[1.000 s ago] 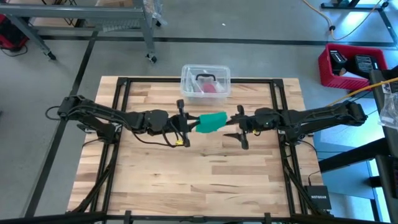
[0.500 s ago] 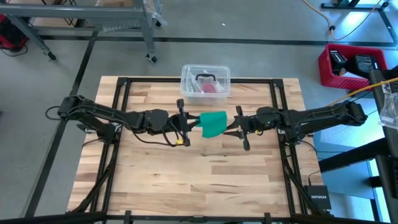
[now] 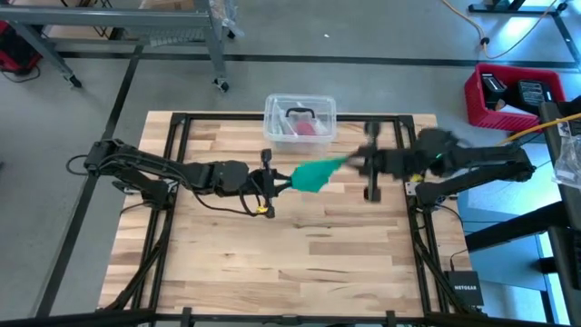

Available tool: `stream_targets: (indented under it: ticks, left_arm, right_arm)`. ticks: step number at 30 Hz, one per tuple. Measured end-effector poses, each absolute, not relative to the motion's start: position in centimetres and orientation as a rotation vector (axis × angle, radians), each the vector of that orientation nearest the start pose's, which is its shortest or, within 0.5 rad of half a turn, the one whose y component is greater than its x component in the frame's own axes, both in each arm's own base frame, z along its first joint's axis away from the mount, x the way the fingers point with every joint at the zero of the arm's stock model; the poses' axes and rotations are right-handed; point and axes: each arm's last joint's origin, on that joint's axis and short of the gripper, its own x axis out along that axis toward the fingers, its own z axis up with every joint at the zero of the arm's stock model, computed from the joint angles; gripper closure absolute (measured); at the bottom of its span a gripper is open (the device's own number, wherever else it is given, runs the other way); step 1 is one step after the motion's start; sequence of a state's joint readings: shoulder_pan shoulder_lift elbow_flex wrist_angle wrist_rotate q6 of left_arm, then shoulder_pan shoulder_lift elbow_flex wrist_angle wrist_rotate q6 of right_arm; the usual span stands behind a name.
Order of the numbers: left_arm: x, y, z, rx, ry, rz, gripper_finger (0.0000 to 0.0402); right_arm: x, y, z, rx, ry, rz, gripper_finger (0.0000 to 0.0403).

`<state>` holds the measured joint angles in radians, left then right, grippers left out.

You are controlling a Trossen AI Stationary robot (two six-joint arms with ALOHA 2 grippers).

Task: Roll bandage
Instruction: Roll the green bandage

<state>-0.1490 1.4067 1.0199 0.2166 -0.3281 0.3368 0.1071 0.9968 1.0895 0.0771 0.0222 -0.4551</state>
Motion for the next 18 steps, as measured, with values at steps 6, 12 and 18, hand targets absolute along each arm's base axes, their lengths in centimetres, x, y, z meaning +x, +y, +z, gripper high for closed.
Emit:
stream_targets:
  ticks: [6,12,18]
  left_arm:
    - [31.7,-5.2,30.9,0.332,0.185,-0.023,0.0385]
    - [31.4,-7.2,31.6,0.311,0.128,-0.161,0.0385]
    - [30.4,-8.2,34.0,0.277,0.075,-0.201,0.0385]
  right_arm:
    - [20.3,-1.4,45.7,-0.543,-0.134,-0.252,0.0397]
    - [20.7,-5.2,43.9,-0.481,0.050,-0.400,0.0399]
    - [21.6,-8.0,40.1,-0.308,0.320,-0.468,0.0368]
